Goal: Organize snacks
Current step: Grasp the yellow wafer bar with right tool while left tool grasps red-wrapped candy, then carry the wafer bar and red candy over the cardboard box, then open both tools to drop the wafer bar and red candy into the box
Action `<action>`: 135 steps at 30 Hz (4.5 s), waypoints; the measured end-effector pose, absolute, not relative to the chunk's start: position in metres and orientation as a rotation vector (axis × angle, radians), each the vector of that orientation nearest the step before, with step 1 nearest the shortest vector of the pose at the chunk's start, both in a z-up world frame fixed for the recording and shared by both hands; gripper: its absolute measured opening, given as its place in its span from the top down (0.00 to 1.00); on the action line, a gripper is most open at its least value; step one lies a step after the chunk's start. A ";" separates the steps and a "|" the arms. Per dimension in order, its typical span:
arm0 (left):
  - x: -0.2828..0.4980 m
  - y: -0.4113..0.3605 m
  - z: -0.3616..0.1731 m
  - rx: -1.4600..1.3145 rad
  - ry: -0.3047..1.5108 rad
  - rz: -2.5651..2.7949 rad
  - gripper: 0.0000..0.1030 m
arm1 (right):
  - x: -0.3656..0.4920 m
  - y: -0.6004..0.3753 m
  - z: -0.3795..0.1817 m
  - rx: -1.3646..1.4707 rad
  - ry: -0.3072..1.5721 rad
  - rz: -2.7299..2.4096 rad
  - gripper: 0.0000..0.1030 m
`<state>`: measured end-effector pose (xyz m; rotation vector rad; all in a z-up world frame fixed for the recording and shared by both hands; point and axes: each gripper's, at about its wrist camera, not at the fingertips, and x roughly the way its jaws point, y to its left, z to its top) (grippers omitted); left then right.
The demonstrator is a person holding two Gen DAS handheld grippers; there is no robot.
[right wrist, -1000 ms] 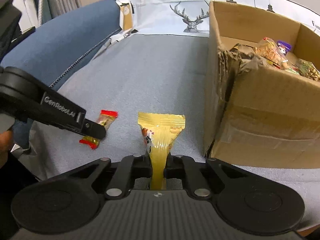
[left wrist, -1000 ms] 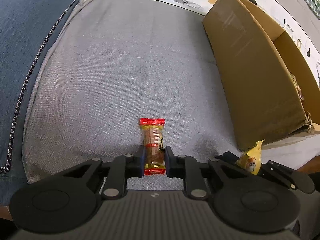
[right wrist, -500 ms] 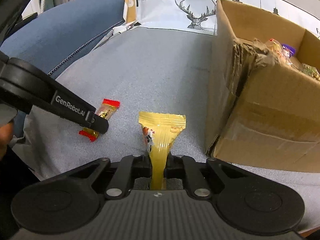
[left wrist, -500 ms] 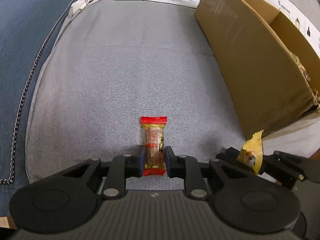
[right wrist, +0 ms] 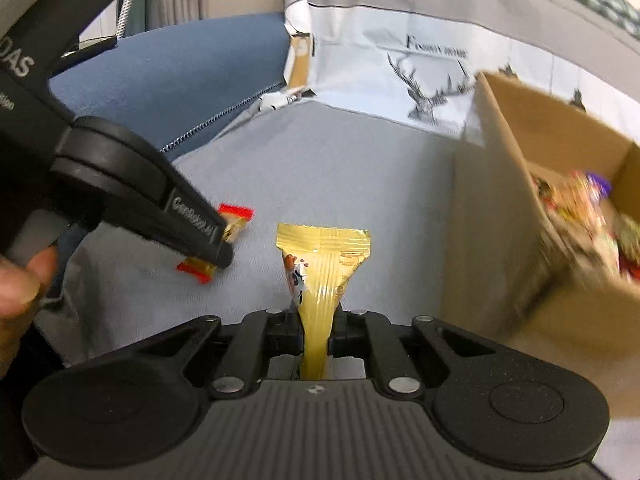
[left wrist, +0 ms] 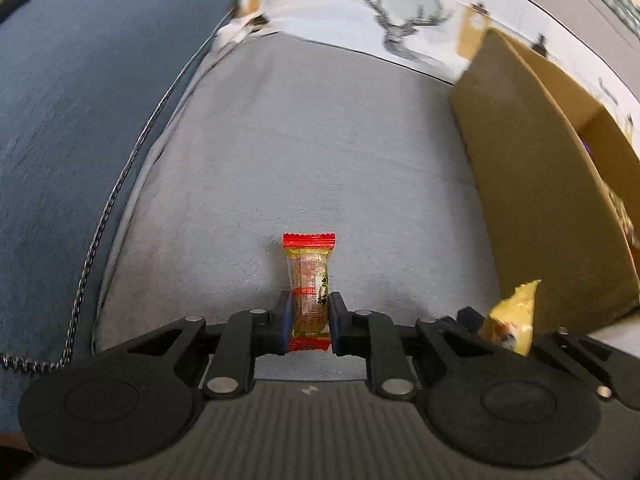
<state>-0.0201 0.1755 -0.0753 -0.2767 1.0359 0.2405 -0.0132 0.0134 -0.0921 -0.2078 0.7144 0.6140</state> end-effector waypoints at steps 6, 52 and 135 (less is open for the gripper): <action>-0.015 0.184 -0.084 -0.331 1.077 0.234 0.80 | 0.006 0.020 -0.115 -0.154 0.814 0.587 0.60; -0.013 0.161 -0.038 -0.406 0.838 0.122 0.79 | 0.007 -0.055 0.008 -0.151 0.629 0.627 0.89; 0.093 0.008 0.013 -0.348 0.634 -0.340 0.77 | 0.062 -0.207 0.004 0.138 0.547 0.182 0.88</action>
